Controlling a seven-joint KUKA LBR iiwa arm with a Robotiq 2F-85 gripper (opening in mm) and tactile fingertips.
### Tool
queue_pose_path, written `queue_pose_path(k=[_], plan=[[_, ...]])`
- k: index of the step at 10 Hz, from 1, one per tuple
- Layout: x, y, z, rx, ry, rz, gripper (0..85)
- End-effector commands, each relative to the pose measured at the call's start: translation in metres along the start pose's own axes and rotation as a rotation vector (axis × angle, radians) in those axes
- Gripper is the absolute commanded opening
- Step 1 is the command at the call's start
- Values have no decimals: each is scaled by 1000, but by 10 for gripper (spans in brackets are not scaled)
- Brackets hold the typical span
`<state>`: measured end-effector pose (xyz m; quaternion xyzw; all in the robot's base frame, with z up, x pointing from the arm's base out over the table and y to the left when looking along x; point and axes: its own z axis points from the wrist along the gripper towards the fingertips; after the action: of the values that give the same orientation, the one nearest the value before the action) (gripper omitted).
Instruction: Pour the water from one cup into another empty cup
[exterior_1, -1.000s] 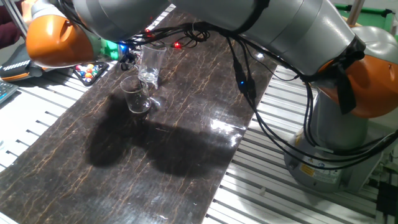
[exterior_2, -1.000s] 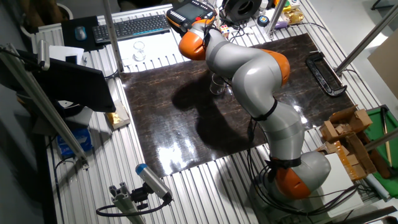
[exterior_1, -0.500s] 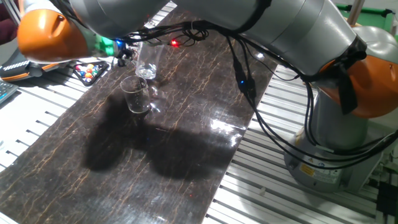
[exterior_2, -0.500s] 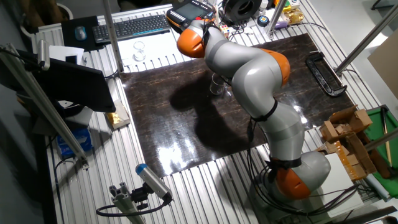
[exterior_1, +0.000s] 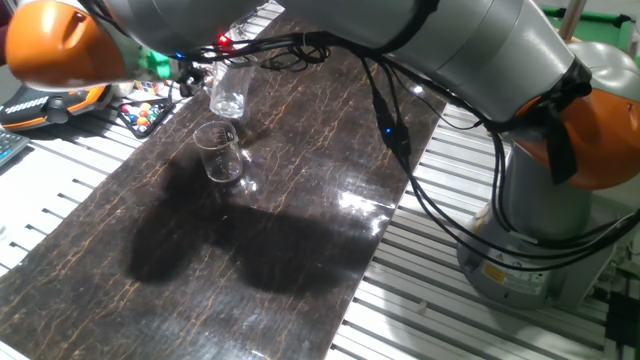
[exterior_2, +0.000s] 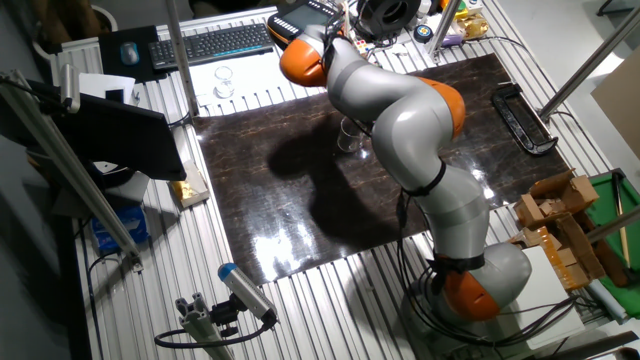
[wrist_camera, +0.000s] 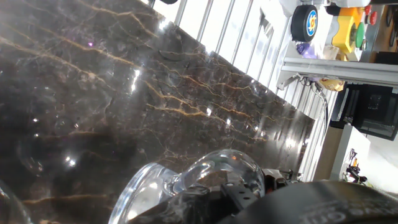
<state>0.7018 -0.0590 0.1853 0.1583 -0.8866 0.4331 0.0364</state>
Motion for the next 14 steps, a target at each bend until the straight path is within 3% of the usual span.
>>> queue_pose_path(k=[1,4,14], plan=[[1,-1,-4,0,2,1,7],[1,-4,-20,-3,6,1,7],[3,-1,-55,-68,-5,-28,7]])
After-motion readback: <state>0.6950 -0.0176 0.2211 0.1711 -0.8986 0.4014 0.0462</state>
